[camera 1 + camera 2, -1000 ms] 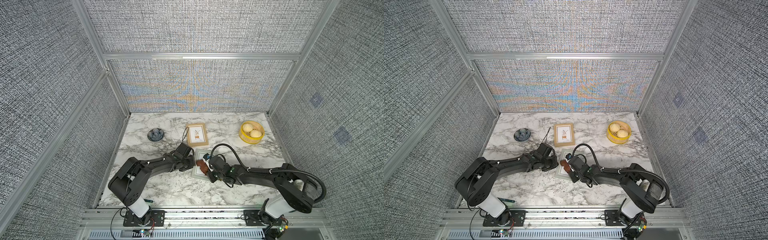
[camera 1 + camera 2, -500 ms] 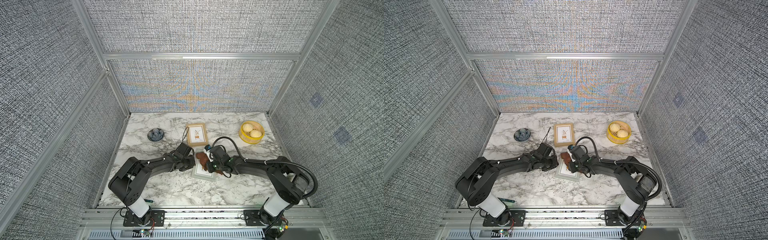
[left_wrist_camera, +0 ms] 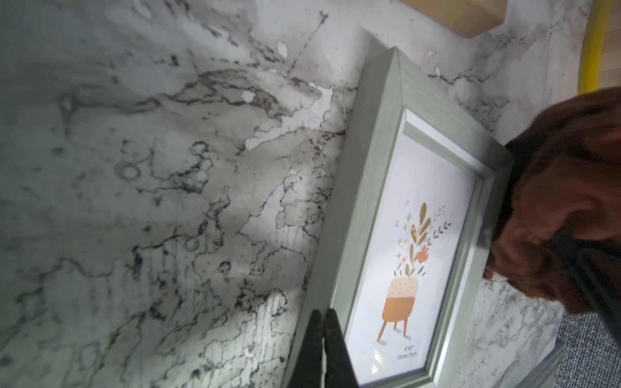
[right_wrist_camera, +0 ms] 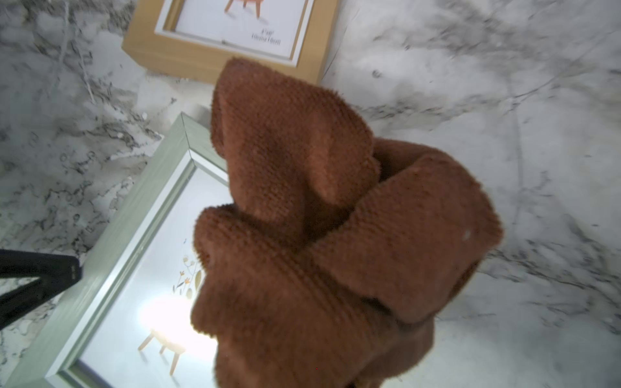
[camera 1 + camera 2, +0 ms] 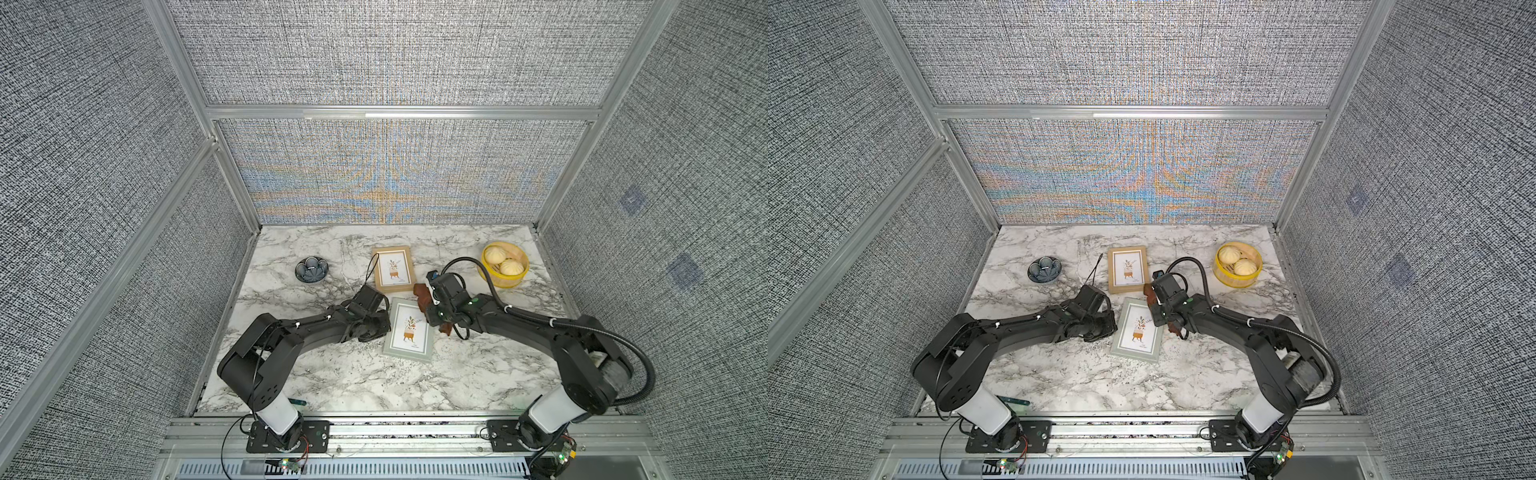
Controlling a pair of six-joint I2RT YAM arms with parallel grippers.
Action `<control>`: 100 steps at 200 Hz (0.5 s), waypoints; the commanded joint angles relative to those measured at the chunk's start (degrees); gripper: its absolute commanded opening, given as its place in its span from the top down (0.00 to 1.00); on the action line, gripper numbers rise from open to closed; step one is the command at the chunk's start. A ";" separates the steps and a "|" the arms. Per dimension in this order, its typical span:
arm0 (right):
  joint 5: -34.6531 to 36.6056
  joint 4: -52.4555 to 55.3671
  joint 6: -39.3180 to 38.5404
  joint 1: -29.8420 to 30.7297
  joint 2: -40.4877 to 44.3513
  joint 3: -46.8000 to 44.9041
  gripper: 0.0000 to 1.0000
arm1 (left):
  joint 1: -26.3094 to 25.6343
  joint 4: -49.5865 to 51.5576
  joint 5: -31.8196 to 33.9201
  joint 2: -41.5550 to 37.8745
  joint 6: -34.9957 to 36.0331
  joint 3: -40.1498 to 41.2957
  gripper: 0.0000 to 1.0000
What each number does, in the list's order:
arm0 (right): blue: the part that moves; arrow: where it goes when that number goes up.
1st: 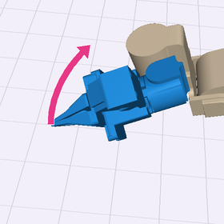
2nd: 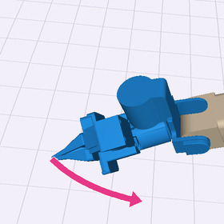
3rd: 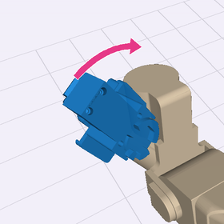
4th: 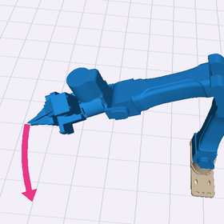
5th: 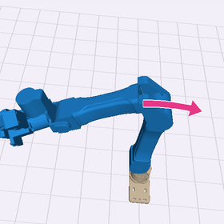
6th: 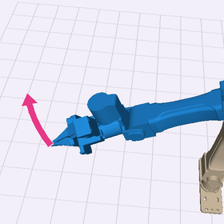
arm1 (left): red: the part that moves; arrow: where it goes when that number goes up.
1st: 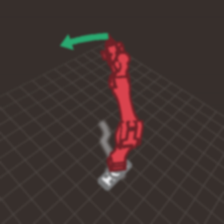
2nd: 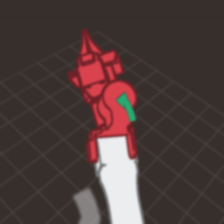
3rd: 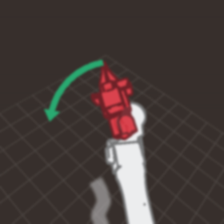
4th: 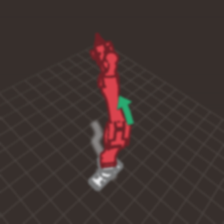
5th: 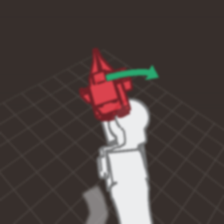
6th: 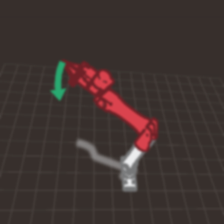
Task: Wipe the picture frame with a cloth
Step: Wipe the dirt from the picture frame.
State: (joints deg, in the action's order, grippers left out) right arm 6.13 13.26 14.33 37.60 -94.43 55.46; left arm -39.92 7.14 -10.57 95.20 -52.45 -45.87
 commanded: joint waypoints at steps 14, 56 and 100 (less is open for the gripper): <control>-6.39 0.19 -0.76 1.33 -6.60 3.31 1.00 | 0.06 18.20 5.10 2.18 0.50 1.74 1.00; -12.74 0.02 -2.28 3.29 -9.71 3.16 1.00 | 0.05 17.94 4.94 2.26 0.41 1.87 1.00; -17.00 2.15 -1.23 10.84 -8.45 -1.85 1.00 | 0.07 17.16 4.94 2.62 -0.55 2.05 1.00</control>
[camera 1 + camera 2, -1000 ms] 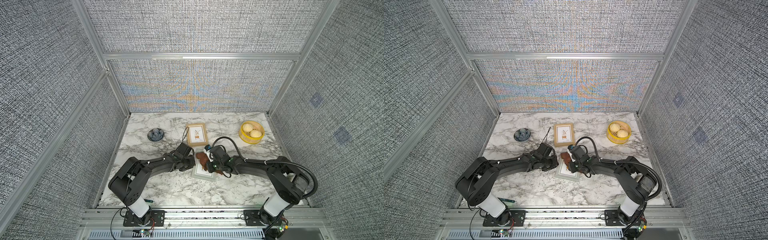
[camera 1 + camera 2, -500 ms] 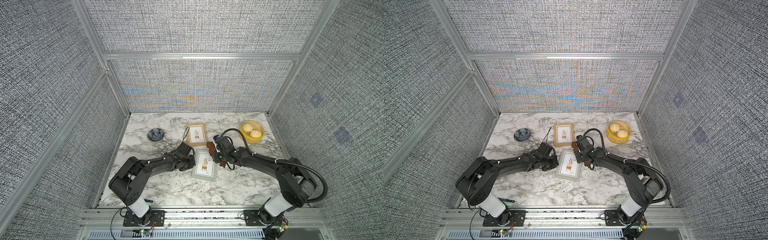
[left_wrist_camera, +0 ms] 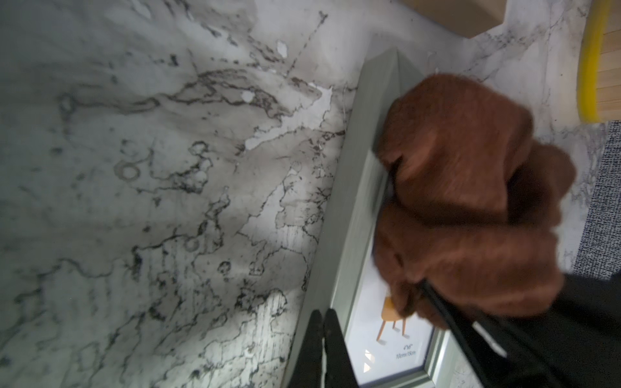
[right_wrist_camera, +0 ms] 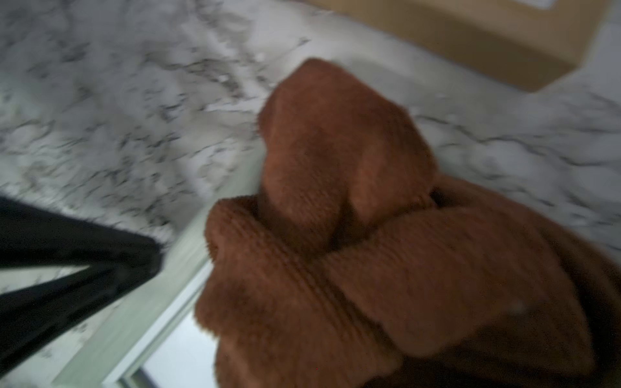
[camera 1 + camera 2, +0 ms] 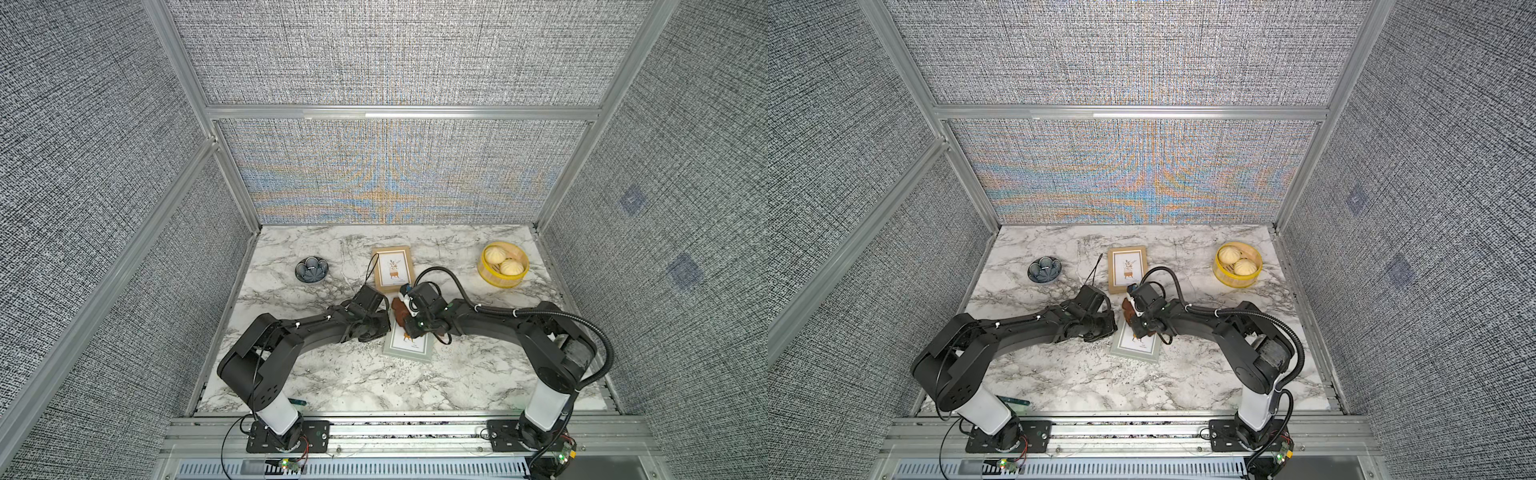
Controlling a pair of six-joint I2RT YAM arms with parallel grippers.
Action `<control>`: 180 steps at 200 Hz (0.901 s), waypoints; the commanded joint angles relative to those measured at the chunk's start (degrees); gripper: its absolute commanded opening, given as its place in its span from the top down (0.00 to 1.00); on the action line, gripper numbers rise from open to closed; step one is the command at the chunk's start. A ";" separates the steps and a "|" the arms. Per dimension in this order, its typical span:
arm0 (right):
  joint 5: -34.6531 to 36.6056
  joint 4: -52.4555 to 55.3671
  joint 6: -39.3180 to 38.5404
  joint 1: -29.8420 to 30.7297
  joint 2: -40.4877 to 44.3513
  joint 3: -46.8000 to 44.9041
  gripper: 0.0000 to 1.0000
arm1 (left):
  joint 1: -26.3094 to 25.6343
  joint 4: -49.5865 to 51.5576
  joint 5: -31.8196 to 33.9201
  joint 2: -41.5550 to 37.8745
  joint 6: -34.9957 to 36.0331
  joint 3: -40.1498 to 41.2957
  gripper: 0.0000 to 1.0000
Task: Wipe the picture frame with a cloth
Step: Wipe the dirt from the picture frame.
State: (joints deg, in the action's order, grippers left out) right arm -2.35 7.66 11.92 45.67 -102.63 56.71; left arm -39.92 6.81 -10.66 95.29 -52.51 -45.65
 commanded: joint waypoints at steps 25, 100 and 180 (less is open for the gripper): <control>-6.93 9.91 2.40 3.51 3.25 -8.17 1.00 | 0.05 17.54 5.07 2.62 -0.49 1.87 1.00; 7.80 9.60 3.90 -6.01 6.37 -6.69 1.00 | 0.08 17.53 5.29 3.06 0.28 1.53 1.00; -4.43 4.59 1.61 -4.46 -7.32 10.43 1.00 | 0.06 17.53 4.42 4.01 1.35 0.57 1.00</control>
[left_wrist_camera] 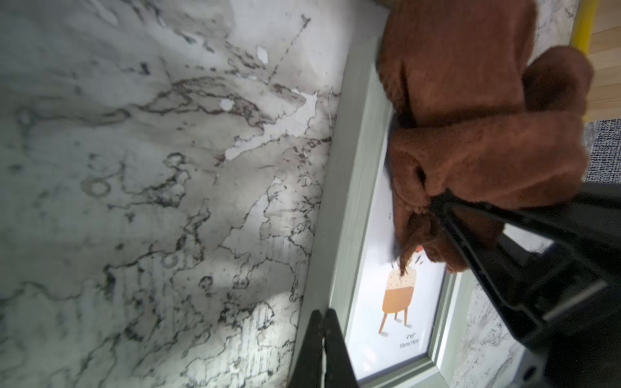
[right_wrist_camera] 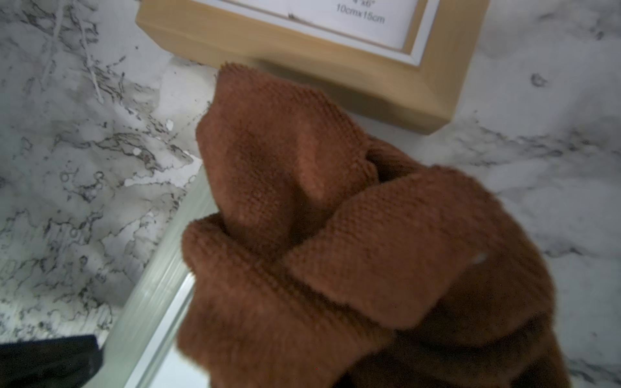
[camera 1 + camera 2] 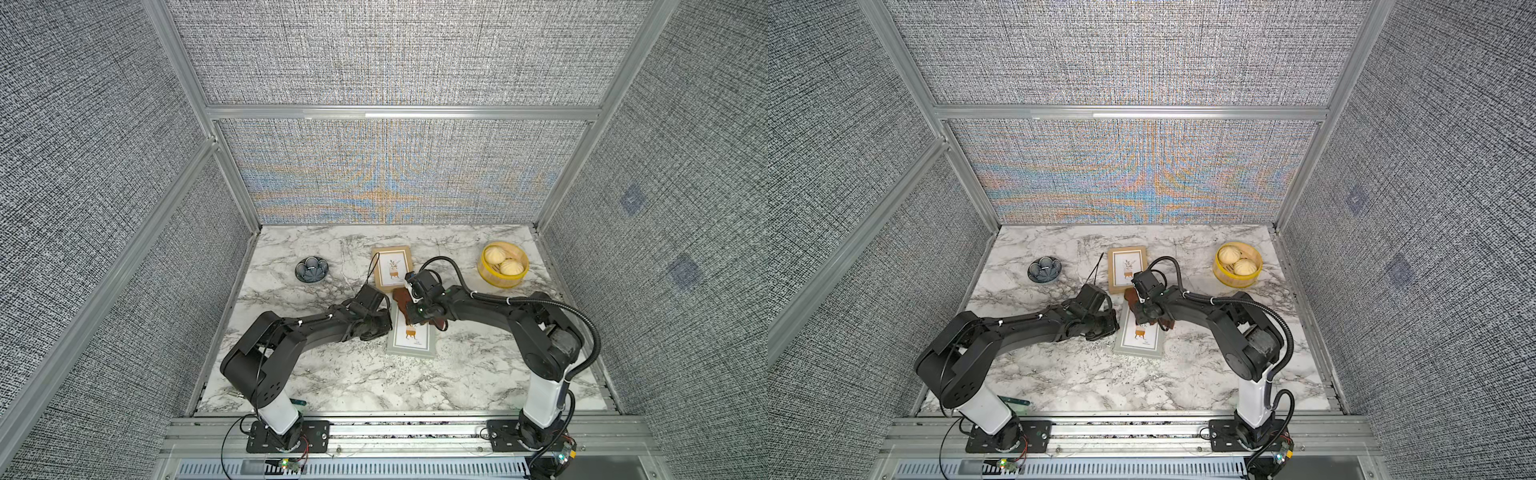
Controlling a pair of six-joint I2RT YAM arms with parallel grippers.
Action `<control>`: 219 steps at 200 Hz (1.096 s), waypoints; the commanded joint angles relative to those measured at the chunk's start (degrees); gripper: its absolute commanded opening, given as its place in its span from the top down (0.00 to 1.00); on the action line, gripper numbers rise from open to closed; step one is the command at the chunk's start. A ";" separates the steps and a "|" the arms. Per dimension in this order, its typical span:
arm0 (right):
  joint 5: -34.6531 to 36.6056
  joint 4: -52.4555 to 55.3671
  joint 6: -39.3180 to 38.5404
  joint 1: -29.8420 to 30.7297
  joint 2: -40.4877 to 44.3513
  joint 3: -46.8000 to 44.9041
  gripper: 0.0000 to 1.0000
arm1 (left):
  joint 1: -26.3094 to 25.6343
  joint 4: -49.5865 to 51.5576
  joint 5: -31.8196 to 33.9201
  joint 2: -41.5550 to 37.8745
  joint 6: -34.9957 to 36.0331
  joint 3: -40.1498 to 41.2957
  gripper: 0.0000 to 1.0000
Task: Wipe the picture frame with a cloth
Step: Wipe the dirt from the picture frame.
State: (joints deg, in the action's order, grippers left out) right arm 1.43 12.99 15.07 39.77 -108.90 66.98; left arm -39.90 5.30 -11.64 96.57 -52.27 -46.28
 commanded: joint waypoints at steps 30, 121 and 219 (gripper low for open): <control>-13.20 0.09 -2.02 5.05 0.57 -5.77 1.00 | 0.03 19.33 5.48 2.44 1.21 1.07 1.00; 6.78 0.36 3.11 0.11 -3.28 -0.67 1.00 | 0.04 20.11 6.06 1.56 1.16 1.54 1.00; -0.53 -0.86 0.31 2.00 6.23 -13.66 1.00 | 0.05 19.99 6.19 1.29 1.39 0.95 1.00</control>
State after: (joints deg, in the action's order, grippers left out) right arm 1.19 0.91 15.92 42.37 -101.03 52.14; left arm -39.94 5.82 -10.94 96.36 -51.66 -46.54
